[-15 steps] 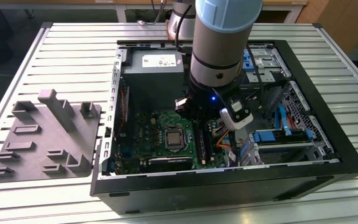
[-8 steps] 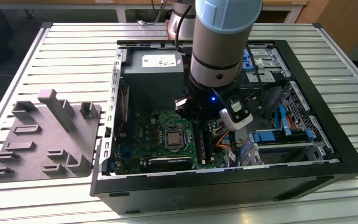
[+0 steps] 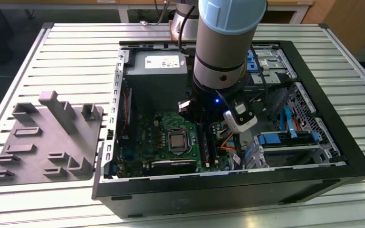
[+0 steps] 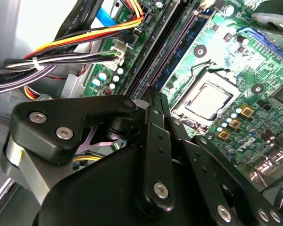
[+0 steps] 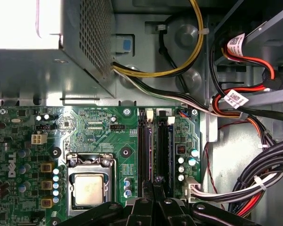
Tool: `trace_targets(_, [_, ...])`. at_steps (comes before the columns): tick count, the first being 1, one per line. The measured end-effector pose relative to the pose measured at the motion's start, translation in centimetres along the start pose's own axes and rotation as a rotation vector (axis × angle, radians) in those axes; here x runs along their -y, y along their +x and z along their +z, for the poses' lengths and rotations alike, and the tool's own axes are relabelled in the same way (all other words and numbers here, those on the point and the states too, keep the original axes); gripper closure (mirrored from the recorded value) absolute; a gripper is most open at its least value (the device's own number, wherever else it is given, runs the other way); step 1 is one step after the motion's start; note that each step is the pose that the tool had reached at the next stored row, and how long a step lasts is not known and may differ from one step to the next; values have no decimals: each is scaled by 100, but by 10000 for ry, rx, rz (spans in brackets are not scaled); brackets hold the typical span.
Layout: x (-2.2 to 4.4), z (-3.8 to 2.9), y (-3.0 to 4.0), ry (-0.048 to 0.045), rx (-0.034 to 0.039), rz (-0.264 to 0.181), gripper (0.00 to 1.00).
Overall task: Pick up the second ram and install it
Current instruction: 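Insert the second ram into the second slot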
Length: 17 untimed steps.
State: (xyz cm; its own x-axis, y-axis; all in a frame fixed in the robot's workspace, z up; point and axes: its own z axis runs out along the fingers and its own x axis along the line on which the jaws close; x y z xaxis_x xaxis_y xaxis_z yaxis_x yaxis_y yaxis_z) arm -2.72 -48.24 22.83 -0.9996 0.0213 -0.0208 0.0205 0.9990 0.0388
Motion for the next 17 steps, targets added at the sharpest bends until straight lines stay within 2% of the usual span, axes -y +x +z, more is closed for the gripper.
trace_targets(17, [1, 11, 1, 3, -1, 0, 88])
